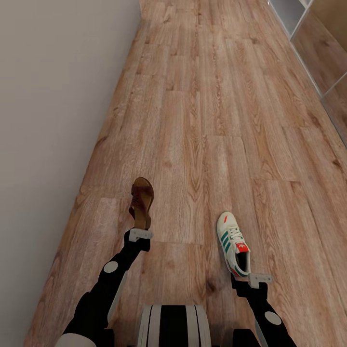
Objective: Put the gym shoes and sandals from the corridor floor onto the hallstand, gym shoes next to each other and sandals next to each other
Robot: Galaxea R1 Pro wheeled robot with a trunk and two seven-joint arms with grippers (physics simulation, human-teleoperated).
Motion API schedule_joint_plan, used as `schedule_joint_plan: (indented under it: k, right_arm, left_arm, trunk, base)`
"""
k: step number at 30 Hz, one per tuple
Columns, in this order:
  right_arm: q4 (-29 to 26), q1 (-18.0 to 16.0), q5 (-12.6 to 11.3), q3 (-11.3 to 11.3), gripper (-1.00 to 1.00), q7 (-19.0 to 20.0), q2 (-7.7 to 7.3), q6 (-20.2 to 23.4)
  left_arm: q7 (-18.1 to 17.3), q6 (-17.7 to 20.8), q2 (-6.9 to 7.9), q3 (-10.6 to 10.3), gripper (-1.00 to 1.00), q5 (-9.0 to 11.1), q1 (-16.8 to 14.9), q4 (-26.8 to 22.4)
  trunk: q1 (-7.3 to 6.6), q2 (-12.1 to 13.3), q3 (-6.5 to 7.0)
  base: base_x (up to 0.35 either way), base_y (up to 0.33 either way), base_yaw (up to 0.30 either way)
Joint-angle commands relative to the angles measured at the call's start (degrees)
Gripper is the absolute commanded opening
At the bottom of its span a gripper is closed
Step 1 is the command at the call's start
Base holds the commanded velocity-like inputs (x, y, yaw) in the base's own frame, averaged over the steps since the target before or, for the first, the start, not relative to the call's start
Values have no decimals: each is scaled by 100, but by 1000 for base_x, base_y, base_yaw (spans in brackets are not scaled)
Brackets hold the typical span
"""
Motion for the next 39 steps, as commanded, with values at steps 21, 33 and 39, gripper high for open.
schedule_joint_plan:
  k: [21,33,39]
  right_arm:
    - [3,-2,59,-12,100,5,3,-15]
    - [2,-2,59,-12,100,5,3,-13]
    - [3,-2,59,-12,100,5,3,-10]
  left_arm:
    - [-32,30,-14,3,-100,-73,0,-9]
    - [-32,38,-14,9,-100,-80,0,-9]
    - [-32,38,-14,4,-100,-73,0,-9]
  trunk:
    - [-1,-1,-3]
    - [-1,-1,-3]
    - [-1,-1,-3]
  base:
    - [25,0,0]
    - [62,0,0]
    - [15,0,0]
